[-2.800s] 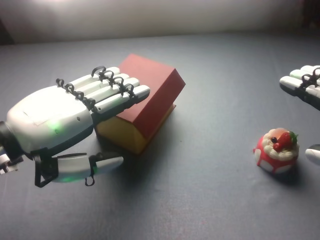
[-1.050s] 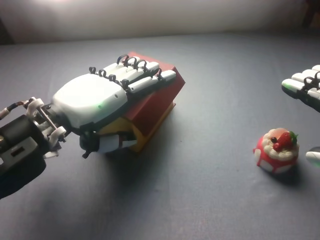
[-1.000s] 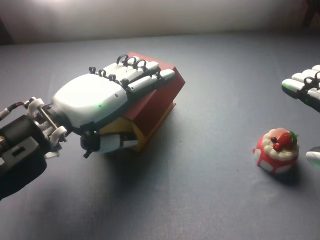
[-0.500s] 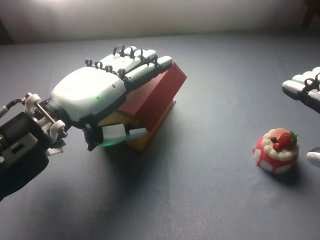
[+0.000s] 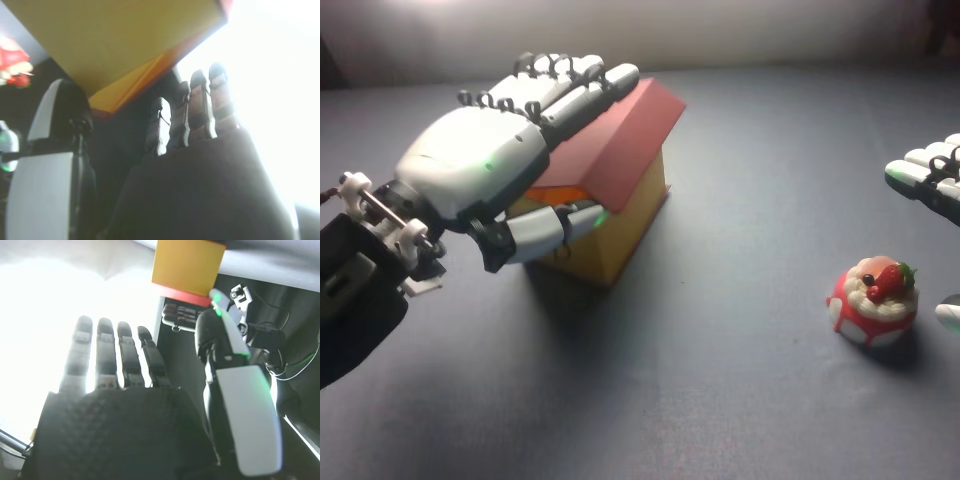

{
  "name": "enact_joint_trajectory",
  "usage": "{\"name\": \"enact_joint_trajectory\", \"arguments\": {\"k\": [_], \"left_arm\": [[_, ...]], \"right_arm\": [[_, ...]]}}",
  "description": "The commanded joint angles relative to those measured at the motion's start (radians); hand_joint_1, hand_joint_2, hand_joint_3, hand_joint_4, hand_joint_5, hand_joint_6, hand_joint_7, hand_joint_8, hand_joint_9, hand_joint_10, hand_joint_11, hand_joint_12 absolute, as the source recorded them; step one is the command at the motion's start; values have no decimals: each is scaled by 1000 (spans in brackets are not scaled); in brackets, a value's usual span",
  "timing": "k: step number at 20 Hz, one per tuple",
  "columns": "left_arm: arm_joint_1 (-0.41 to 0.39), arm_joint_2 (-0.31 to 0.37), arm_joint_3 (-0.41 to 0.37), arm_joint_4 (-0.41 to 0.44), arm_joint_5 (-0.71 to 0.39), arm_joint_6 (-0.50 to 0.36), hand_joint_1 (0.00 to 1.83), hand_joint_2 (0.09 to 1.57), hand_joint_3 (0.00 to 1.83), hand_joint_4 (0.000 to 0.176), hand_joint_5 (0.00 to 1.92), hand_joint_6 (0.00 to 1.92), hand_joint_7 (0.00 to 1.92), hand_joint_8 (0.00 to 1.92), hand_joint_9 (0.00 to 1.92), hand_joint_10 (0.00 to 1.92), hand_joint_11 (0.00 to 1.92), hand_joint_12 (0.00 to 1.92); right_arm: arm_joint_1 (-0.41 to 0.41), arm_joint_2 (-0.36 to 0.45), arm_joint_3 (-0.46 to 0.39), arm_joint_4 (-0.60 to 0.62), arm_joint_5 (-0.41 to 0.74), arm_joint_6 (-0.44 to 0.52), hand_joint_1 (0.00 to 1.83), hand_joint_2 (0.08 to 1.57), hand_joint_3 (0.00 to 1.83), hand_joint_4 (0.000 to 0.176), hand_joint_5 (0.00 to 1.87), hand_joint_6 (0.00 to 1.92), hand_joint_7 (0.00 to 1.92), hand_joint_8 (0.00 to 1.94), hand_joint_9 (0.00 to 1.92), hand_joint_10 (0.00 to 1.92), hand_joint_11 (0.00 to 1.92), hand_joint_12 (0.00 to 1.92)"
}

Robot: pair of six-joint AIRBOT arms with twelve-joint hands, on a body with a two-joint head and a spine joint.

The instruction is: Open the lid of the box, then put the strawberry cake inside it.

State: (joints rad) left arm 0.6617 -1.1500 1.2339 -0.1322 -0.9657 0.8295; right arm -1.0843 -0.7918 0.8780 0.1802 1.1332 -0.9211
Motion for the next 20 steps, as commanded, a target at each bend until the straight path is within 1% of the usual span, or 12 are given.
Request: {"name": "enact_joint_trajectory", "arguments": {"k": [1,3,5,6,7,8,9,10,12,16,17,20], "left_arm": [[-12,10,7,-4,-151,-1,682,1328,24,175,0,0,0,0,0,0,0,0],[-16,9,13,-27,-171,-1,604,1346,25,170,0,0,0,0,0,0,0,0],[-16,11,19,-59,-195,-1,519,1335,12,142,0,0,0,0,0,0,0,0],[-15,14,23,-78,-204,-1,545,1332,8,122,0,0,0,0,0,0,9,5],[-14,17,27,-92,-205,-1,503,1336,8,145,0,0,0,0,0,0,1,0],[-12,20,31,-111,-210,-1,582,1336,5,129,0,0,0,0,0,0,0,0],[-8,24,35,-133,-221,-2,650,1333,1,137,0,0,0,0,0,0,0,0],[-6,27,37,-146,-229,-2,591,1347,7,139,0,0,0,0,0,0,0,0],[-3,32,43,-192,-253,-3,508,1357,9,124,0,0,0,0,0,0,2,1],[7,37,78,-270,-265,-43,339,1409,16,154,0,0,0,0,0,0,0,0],[4,37,91,-286,-257,-51,308,1414,13,153,0,0,0,0,0,0,0,0],[-8,42,127,-341,-200,-55,340,1429,10,167,0,0,0,0,0,0,0,0]], "right_arm": [[1,-2,6,7,130,5,538,1324,0,0,0,0,0,0,0,0,0,0],[-1,-4,7,8,130,6,523,1328,0,0,0,0,0,0,0,0,0,0],[-1,-5,8,8,131,8,502,1333,2,0,0,0,0,0,0,0,0,0],[-2,-6,9,8,131,8,515,1331,1,0,0,0,0,0,0,0,0,0],[-2,-6,9,8,131,9,551,1324,0,0,0,0,0,0,0,0,0,0],[-3,-7,10,8,132,9,540,1321,0,0,0,0,0,0,0,0,0,0],[-3,-8,10,8,132,9,536,1319,0,0,0,0,0,0,0,0,0,0],[-5,-9,10,9,132,10,522,1319,0,0,0,0,0,0,0,0,0,0],[-8,-9,11,11,133,13,519,1322,0,0,0,0,0,0,0,0,0,0],[-12,-10,12,15,133,15,519,1308,0,0,0,0,0,0,0,0,0,0],[-13,-10,12,16,133,15,519,1307,0,0,0,0,0,0,0,0,0,0],[-13,-11,13,16,135,17,553,1305,0,0,0,0,0,0,0,0,0,0]]}}
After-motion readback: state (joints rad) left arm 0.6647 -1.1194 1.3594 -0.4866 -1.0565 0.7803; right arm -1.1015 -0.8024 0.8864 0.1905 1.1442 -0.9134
